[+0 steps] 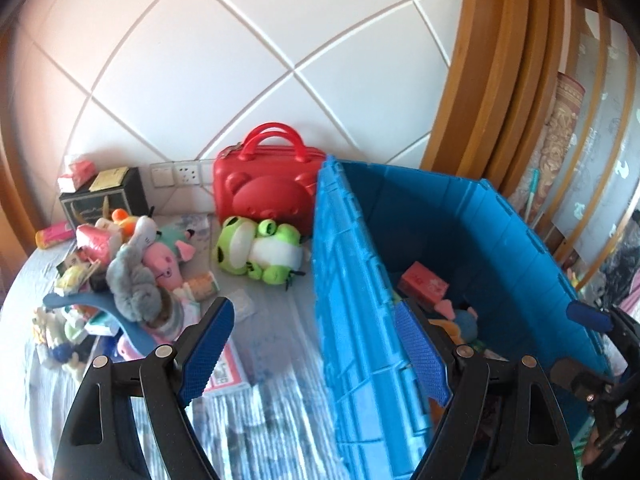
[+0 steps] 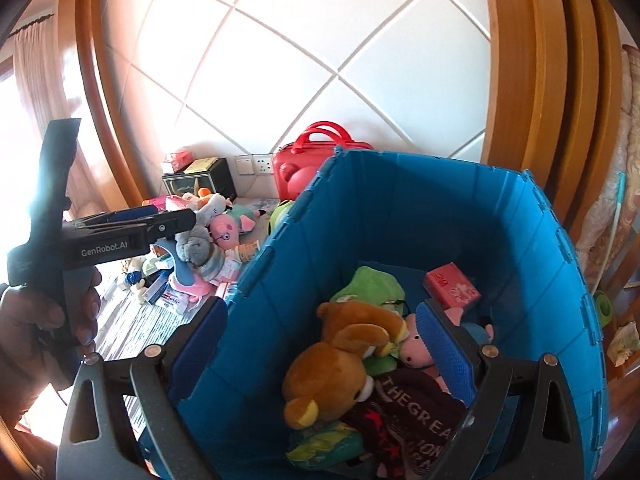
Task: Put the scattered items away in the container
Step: 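Move both open tools back toward the pile on the table, then grasp the grey fluffy plush with the left tool while the right tool grasps the pink-white tissue pack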
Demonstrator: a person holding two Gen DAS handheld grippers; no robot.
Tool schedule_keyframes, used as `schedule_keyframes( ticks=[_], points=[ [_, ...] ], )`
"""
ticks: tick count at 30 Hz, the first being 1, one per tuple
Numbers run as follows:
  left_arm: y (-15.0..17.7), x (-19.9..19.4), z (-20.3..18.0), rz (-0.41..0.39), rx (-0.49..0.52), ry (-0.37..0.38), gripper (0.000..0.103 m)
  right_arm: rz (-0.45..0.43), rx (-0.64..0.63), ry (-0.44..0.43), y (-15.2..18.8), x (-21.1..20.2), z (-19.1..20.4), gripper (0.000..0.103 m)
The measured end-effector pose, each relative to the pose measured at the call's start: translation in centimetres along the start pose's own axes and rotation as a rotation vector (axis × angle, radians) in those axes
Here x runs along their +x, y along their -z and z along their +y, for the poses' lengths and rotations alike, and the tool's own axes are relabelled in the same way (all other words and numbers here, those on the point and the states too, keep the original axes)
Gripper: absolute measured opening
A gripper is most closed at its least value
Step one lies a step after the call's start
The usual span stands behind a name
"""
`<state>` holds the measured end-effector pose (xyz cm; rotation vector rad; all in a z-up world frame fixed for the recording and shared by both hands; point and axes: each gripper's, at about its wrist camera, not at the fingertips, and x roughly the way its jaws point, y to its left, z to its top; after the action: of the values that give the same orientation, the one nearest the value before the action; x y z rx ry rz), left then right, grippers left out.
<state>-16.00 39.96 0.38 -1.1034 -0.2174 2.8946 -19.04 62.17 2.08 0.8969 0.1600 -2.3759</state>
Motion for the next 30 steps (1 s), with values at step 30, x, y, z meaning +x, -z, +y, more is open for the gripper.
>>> schedule_keyframes(
  ticks=[30],
  points=[
    [1.1,17.2,31.8,0.244,-0.106,-0.092,0.083,0.201,0.022,0.125,2.8,13.8,21.9,0.096]
  ],
)
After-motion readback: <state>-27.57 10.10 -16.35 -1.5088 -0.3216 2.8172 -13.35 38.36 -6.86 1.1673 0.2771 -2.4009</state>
